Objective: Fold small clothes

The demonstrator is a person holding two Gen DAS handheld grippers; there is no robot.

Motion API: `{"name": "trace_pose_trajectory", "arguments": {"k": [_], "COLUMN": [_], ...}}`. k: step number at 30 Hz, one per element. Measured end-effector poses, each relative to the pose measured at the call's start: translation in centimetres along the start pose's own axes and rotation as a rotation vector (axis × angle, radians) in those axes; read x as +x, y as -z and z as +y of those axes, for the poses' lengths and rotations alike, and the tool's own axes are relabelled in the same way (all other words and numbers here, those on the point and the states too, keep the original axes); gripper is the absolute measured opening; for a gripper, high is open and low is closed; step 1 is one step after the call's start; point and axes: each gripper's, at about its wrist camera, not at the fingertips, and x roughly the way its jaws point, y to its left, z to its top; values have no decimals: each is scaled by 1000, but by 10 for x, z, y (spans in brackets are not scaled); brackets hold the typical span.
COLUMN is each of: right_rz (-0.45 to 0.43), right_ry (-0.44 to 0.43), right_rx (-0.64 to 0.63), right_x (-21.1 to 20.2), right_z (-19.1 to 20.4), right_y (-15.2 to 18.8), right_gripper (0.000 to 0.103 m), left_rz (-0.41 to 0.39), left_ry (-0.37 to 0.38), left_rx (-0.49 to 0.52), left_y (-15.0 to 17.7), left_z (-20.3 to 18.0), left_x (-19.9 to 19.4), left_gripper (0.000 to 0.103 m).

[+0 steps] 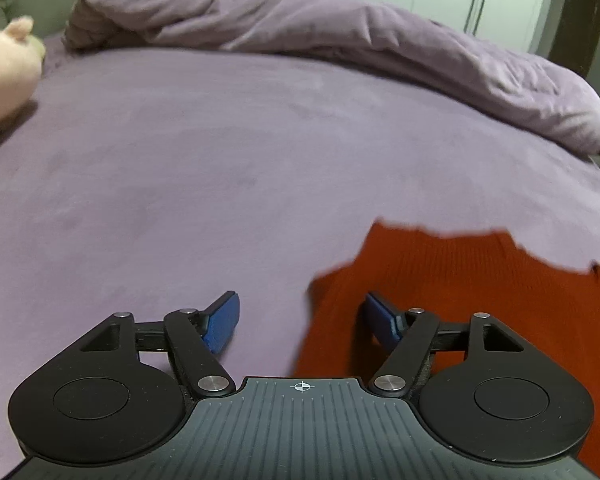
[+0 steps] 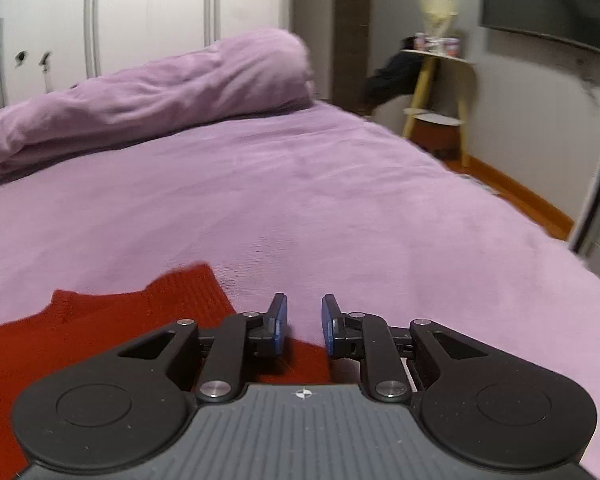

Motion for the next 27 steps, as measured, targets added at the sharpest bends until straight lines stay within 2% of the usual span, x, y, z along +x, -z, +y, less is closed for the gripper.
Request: {"name": "trace_pose_trajectory", "arguments": {"k": [3,6,9,12,16,18,22,24,25,27], "right_rz": [-14,-21,17,19,6,9,36,53,54,61], "right_ry": [-226,-422,-593,-622,-607,-621,-588,-584,-586,-586], "right_rx": [35,-81,-206,-292,-317,-317,-326,-313,-309,-312], "right_x": [-48,-100,-142,-167,-179,-180,-178,-170,-170,-172], "right_z": [9,39,79,112,132,139,153,158,157,156], "right_y": [11,38,77,108,116,115,120,123,124,121], "right_gripper": [18,18,18,19,19,18,15,15,14,9], "left_rz": [39,87,137,156,190,175,200,208,206,204], "left_ry": [64,180,245,289,351,360,416,421,430,438], "left_rx": [-49,-116,-169,-223,-323,-362,-501,-515,-517,-518], "left_y": [21,44,60,63,64,62,61,60,59,57], "left_z": [24,40,46,46,45,46,51,48,48,48], "left_x": [-30,-54,-59,-59,-47,-40,-20,-14,-14,-15], "left_gripper": [72,72,72,72,70,64,32,28,23,20]}}
